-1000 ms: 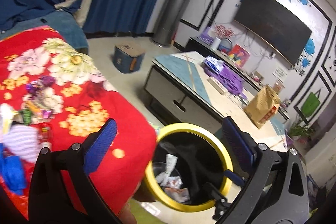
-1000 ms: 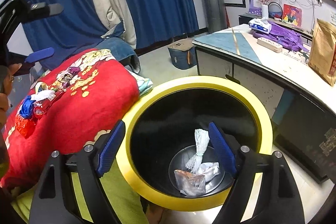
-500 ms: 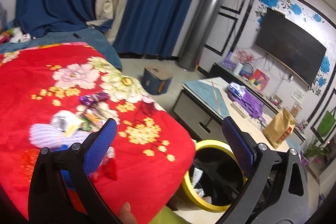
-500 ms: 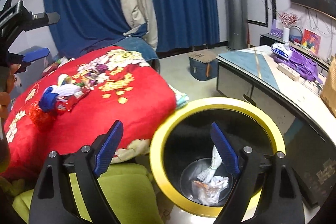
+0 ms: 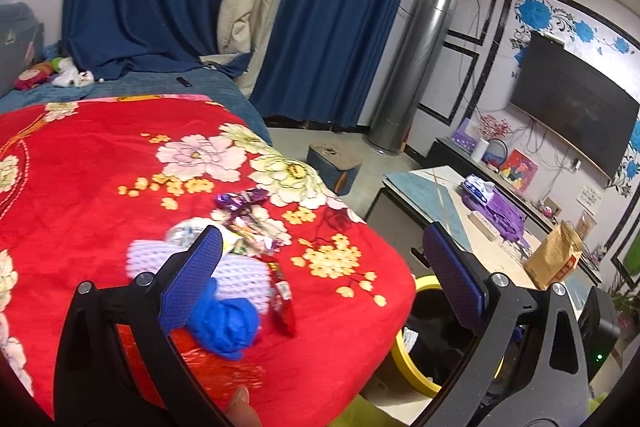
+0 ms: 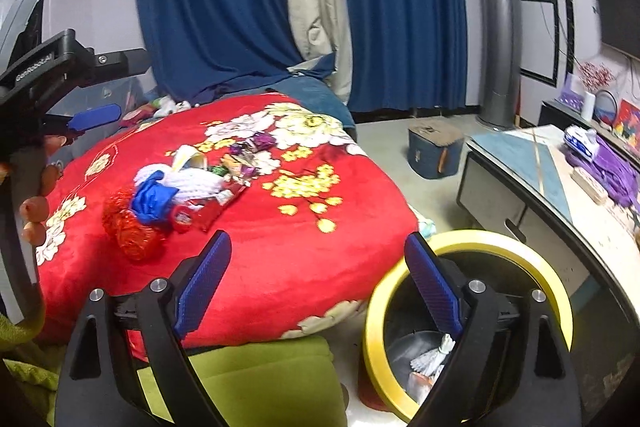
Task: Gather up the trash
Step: 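Move both tools back over the trash on the bed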
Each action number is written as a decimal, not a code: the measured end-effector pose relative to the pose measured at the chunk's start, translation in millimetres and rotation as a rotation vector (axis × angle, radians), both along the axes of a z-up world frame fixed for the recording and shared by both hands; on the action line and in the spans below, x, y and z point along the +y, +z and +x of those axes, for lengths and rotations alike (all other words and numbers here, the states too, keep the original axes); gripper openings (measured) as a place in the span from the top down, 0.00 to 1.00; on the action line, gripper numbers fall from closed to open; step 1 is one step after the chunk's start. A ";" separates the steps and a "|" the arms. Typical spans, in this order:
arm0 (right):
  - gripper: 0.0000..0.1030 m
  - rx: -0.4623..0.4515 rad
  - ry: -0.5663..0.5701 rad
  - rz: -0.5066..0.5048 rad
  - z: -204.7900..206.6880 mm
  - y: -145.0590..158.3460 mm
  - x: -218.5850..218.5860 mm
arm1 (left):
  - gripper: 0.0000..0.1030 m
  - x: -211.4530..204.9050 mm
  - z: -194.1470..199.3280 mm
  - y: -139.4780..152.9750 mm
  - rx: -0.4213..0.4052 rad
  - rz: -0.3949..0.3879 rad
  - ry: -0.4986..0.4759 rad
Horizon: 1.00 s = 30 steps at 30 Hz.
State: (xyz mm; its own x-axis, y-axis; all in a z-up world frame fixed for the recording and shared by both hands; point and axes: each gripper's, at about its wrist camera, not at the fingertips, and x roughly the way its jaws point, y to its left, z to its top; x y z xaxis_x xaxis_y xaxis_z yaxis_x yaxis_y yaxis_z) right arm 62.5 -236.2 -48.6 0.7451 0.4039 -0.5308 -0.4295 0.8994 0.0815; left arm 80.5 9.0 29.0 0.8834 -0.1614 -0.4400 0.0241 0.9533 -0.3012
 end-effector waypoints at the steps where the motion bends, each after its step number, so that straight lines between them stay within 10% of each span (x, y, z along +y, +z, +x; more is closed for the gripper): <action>1: 0.16 -0.002 0.006 -0.003 0.0 0.8 2.9 | 0.11 2.6 -0.8 -0.3 0.001 -0.002 0.006; 30: 0.15 0.071 0.212 -0.086 37.9 1.2 117.6 | 0.19 99.4 -18.5 -22.7 0.081 -0.008 0.030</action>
State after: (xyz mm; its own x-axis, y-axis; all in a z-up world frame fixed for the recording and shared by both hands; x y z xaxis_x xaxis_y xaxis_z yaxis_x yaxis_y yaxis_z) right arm 100.5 -118.5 -47.4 0.6079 0.4983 -0.6182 -0.6053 0.7947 0.0454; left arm 62.0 108.4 6.3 0.8493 -0.1394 -0.5092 -0.0288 0.9508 -0.3084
